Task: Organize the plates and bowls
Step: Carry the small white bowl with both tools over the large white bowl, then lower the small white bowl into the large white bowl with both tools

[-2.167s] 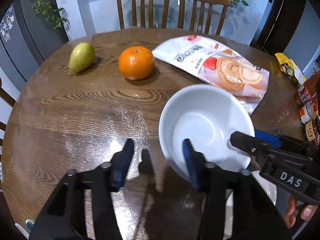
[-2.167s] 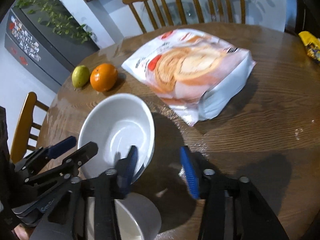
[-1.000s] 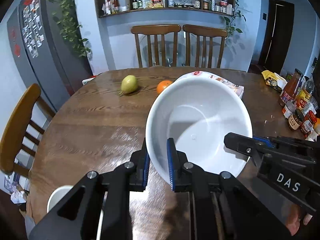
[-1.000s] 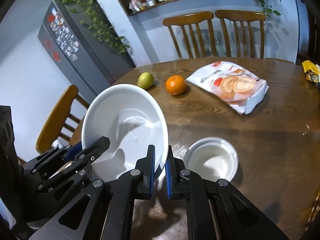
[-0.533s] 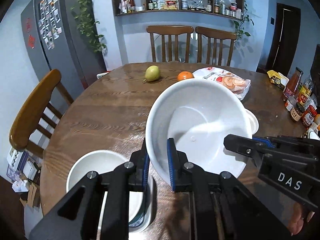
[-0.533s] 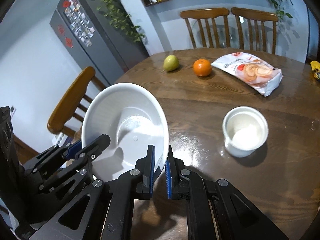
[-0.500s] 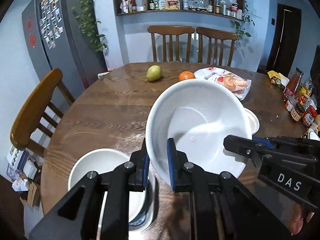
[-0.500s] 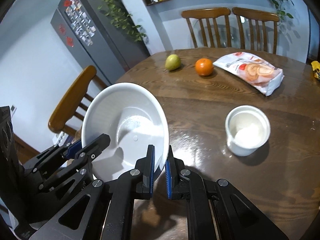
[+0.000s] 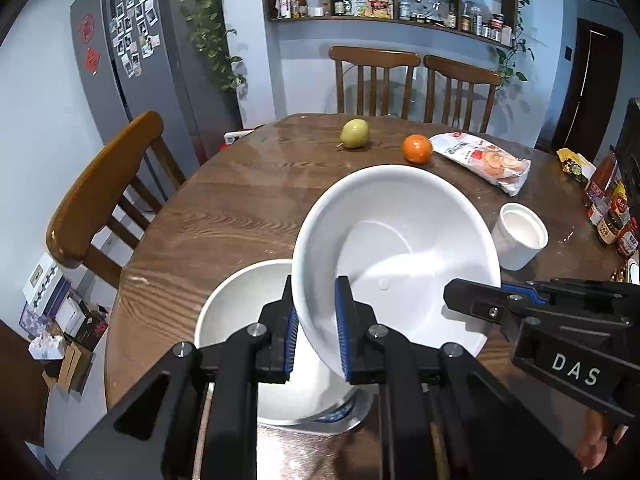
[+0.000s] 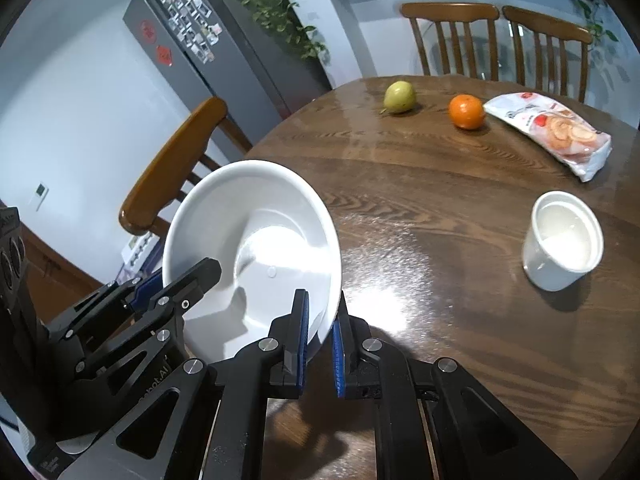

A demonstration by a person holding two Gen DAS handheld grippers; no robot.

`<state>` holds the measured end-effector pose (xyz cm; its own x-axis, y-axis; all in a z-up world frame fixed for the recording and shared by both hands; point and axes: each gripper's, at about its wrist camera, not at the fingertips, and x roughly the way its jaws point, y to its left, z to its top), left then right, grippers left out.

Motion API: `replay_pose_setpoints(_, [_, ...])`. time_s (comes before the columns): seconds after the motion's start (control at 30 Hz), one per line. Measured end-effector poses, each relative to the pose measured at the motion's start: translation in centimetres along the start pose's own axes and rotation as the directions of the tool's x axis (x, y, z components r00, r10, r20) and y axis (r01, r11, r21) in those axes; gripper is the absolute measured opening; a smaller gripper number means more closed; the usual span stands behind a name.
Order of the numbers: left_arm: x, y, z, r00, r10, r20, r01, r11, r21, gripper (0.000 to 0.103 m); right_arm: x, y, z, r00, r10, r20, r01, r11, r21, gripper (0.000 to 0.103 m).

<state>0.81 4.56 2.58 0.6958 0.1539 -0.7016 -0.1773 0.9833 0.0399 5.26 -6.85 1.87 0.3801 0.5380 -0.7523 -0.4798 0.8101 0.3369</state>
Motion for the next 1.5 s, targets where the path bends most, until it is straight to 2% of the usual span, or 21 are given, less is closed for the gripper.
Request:
replay_pose_setpoints(0.33, [0.3,3.0,-1.0,0.999,0.007,-0.034,-0.009,0.999,-0.035,0.015,2.2,2.3,0.0,0.999,0.014,-0.038,-0.015,1.000,-0.025,0.012])
replay_pose_setpoints(0.73, [1.9,6.5,-1.9,0.993,0.005,-0.120,-0.015,0.997,-0.080,0.015,5.6,4.7,-0.3,0.993,0.017,-0.115,-0.021,0.999,-0.031,0.012])
replay_pose_setpoints(1.0, [3.6,7.1,-2.6,0.984,-0.015,-0.176,0.001,0.997,-0.078,0.015,7.3,4.7,-0.6,0.988,-0.006,-0.156,0.003,1.000,-0.017,0.012])
replay_pose_setpoints(1.5, [4.8,6.8,-2.8,0.976,-0.009,-0.219,-0.001,0.999,-0.043,0.015,8.4,4.9,-0.7,0.981,-0.055,-0.184,0.049,0.998,-0.035,0.012])
